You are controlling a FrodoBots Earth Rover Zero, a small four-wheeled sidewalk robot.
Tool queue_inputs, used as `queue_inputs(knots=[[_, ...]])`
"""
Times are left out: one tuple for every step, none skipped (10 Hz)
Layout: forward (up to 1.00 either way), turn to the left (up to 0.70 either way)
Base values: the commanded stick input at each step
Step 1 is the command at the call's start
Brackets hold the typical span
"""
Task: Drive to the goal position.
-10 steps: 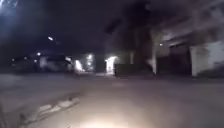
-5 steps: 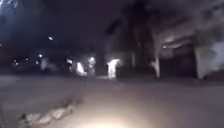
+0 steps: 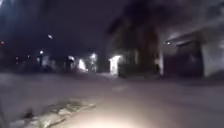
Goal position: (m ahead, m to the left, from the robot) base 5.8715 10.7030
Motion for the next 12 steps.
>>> queue_inputs(knots=[[0.7,0.0],[0.7,0.0],[0.7,0.0],[0.7,0.0],[0.7,0.0],[0.7,0.0],[0.7,0.0],[0.7,0.0],[0.7,0.0],[0.7,0.0],[0.7,0.0],[0.7,0.03]])
